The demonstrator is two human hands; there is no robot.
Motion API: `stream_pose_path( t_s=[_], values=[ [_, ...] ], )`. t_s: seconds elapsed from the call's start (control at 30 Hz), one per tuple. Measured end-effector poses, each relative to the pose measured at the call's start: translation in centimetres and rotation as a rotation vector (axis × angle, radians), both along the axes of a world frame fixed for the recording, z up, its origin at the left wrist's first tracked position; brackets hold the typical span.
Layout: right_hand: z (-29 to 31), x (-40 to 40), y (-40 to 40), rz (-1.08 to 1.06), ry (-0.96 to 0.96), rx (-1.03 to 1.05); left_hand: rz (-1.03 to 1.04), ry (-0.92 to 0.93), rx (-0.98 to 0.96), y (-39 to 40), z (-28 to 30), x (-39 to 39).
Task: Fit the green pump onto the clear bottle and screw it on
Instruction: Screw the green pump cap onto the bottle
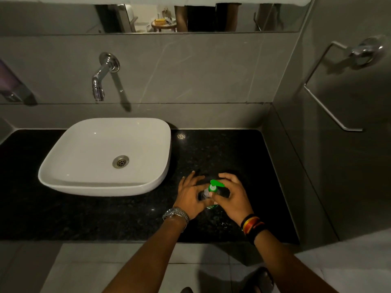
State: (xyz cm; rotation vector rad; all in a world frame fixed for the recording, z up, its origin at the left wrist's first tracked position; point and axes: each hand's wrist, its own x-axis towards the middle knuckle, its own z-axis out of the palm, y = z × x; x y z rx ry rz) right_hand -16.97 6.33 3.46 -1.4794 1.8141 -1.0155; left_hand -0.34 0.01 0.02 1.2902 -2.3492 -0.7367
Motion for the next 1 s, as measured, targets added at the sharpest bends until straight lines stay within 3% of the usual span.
stream_pose_path(
  t_s=[0.17, 0.33, 0.53, 0.63, 0.7, 0.87, 1.0],
  values=[
    [0.8, 1.1, -0.6, -0.168, 0.157, 0.018, -0.005, -0.006, -0.003, 0.1, 0.3, 0.1],
    [0.3, 1.1, 0.5, -0.042, 0.114, -0.016, -0.013, -0.007, -0.017, 0.0, 0.4, 0.0],
    [1.3, 2.0, -0.3, -0.204, 0.255, 0.021, 0.008, 0.014, -0.005, 0.1, 0.2, 0.0],
    [0.8, 1.4, 0.0, -0.076, 0.17, 0.057, -0.003, 0.001, -0.008, 0.0, 0.3, -0.1],
    [0.5, 0.8, 0.3, -0.004, 0.22, 0.014, 0.0, 0.008, -0.006, 0.2, 0.3, -0.1],
    [1.4, 1.1, -0.8, -0.122, 0.324, 0.036, 0.023, 0.024, 0.005, 0.5, 0.2, -0.1],
    [0.6, 0.2, -0.4, 0.041, 0.144, 0.014, 0.023, 0.032, 0.001, 0.4, 0.1, -0.1]
  ],
)
